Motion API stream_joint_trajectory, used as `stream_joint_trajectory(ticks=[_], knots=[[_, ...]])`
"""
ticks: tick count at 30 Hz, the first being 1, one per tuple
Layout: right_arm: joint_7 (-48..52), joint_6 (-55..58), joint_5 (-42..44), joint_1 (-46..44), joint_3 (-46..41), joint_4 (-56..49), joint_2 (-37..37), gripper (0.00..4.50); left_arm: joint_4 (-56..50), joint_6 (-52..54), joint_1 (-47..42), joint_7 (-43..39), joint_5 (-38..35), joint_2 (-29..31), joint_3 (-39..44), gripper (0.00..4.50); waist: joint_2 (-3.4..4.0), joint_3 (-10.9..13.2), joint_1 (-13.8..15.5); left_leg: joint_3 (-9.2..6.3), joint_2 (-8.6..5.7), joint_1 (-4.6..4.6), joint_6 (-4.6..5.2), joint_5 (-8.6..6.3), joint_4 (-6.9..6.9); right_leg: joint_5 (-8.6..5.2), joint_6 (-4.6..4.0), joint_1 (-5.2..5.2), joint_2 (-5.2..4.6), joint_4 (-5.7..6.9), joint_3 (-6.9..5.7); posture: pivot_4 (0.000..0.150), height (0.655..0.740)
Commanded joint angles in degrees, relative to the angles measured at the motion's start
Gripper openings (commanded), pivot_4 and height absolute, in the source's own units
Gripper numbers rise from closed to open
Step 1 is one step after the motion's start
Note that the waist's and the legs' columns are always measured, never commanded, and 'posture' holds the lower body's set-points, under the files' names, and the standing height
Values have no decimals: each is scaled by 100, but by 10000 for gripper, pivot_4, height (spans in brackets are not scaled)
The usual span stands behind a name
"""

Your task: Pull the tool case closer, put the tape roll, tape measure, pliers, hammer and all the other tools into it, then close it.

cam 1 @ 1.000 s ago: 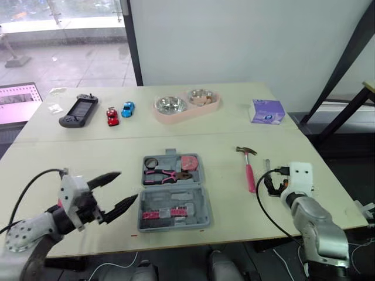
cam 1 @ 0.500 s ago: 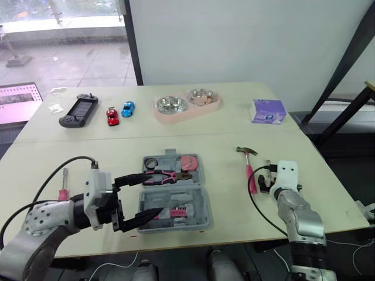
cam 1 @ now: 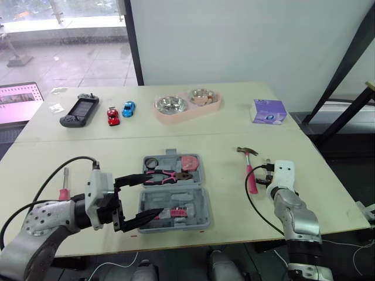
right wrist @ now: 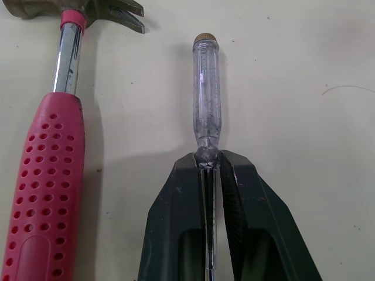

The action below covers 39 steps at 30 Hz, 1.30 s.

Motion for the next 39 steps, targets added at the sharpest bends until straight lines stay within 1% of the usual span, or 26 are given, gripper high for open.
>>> stream_joint_trajectory(ticks=[1, 4, 7, 10, 12, 16, 19, 20, 21, 24, 26, 27, 31, 35, 39], knots=[[276, -320, 13, 37, 78, -497, -202, 711, 10, -54, 18, 51, 19, -19, 74, 45000, 1, 0, 0, 0, 0, 0, 0, 0, 0, 0, 0, 0, 0, 0, 0, 1500, 7387], [643, -475, 1, 56, 230, -964, -469, 711, 135, -62, 73, 41, -13, -2, 212, 45000, 19, 12, -1, 0, 0, -1, 0, 0, 0, -1, 1, 0, 0, -1, 2, 1500, 7387], [1283, -341, 197, -28, 384, -1731, -926, 711, 397, -121, 214, -98, -20, 81, 464, 45000, 23, 14, -8, 0, 0, 0, 0, 0, -1, -2, 3, -4, 0, 0, 1, 1500, 7387], [2826, 342, 1098, -285, 844, -2838, -1804, 711, 854, -255, 366, -358, 20, 190, 797, 45000, 30, 22, -17, 0, 1, 0, 0, 0, -5, -2, 3, -11, 0, 2, 1, 1500, 7387], [3474, 821, 1525, -446, 1115, -3240, -2283, 711, 1034, -317, 392, -468, 35, 222, 895, 45000, 24, 20, -4, 0, 3, 0, 1, -1, -6, -3, 5, -16, 1, 2, 0, 1500, 7387], [4208, 1577, 1915, -1290, 1745, -3450, -2922, 711, 1325, -404, 387, -626, 100, 276, 963, 45000, 17, 22, 9, 1, 2, -7, 0, -2, 1, -4, 3, -14, 0, -10, 1, 1500, 7387], [4527, 2584, 2110, -2281, 2708, -3461, -3038, 711, 1604, -561, 343, -820, 263, 351, 922, 45000, 16, 23, -11, 4, 1, -34, 0, -2, 12, -2, 1, -27, 0, -27, 4, 1500, 7387], [4583, 2797, 2124, -2475, 2930, -3464, -3050, 711, 1661, -597, 329, -866, 300, 368, 907, 45000, 15, 23, -12, 5, 2, -38, 0, -2, 14, -1, -2, -34, 0, -26, 3, 1500, 7387], [4650, 3059, 2068, -2819, 3404, -3447, -3003, 711, 1717, -597, 314, -943, 286, 400, 908, 45000, 14, 22, -5, 5, 4, -38, 0, -1, 9, 1, -5, -40, 0, -25, 1, 1500, 7387], [4712, 3621, 1978, -3564, 4325, -3339, -2815, 711, 1903, -672, 292, -1192, 312, 503, 935, 45000, 15, 22, -3, 4, 3, -43, 1, -2, 0, 14, -25, -52, 0, -10, 0, 1500, 7387], [4683, 3870, 1866, -4094, 4903, -3163, -2540, 711, 2164, -866, 337, -1452, 424, 622, 1002, 45000, 14, 22, 4, 3, 3, -84, 1, -1, 0, 16, -26, -102, 1, 15, -1, 1500, 7387], [4673, 3973, 1870, -4282, 5058, -3102, -2406, 711, 2278, -973, 369, -1556, 480, 664, 1033, 45000, 14, 22, 2, 3, 2, -101, 1, -1, 2, 17, -26, -132, 1, 40, 1, 1500, 7387], [4687, 4224, 1900, -4750, 5407, -2882, -1992, 711, 2606, -1228, 429, -1789, 563, 753, 1183, 45000, 15, 22, 2, -2, 7, -100, 3, 0, -8, 9, -12, -153, 6, 72, -6, 1500, 7387], [4593, 3986, 1611, -4983, 6072, -2383, -1498, 711, 2682, -1332, 485, -1877, 537, 733, 1273, 45000, 11, 20, -8, -2, 7, -99, 2, 0, 0, 8, -11, -145, 6, 72, -6, 1500, 7387], [4507, 3674, 1347, -5113, 6346, -1679, -881, 711, 2667, -1425, 539, -1872, 570, 644, 1264, 45000, 11, 20, -14, -2, 7, -92, 3, 1, 5, 11, -15, -143, 6, 81, -5, 1500, 7387]])
